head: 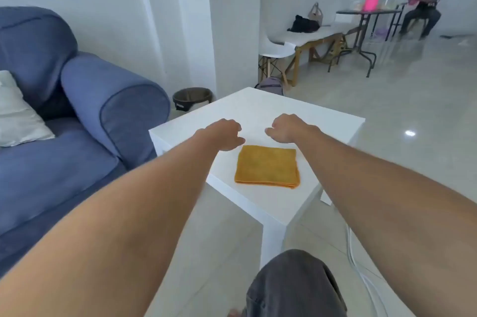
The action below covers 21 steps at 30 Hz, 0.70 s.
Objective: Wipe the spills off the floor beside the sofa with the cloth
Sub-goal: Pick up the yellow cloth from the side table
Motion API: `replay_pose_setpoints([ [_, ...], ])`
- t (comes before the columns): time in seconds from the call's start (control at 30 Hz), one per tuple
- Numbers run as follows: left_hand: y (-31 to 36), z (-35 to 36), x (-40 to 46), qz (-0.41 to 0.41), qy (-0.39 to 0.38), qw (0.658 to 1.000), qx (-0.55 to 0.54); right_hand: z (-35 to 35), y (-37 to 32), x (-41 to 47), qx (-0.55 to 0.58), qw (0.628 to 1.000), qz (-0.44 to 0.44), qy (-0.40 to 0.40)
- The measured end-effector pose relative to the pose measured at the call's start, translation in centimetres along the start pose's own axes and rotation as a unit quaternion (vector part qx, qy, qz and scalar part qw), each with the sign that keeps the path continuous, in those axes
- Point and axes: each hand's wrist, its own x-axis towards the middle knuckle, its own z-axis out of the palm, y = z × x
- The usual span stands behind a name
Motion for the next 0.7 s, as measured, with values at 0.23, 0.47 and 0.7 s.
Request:
replay_pose_setpoints([
  [0.23,2.2,5.1,3.3,0.03,-0.054,0.998,0.033,4.0,3.2,0.9,0.024,0.998,0.029,-0.053],
  [0.47,2.2,4.8,3.4,0.034,0.001,0.998,0.056,4.7,2.2,1.3,0.037,0.998,0.0,-0.055],
  [0.7,-0.8,-0.3,-1.9,0.012,0.056,0.998,-0.002,2.0,-2.7,-1.7,0.009,0.997,-0.07,-0.011],
])
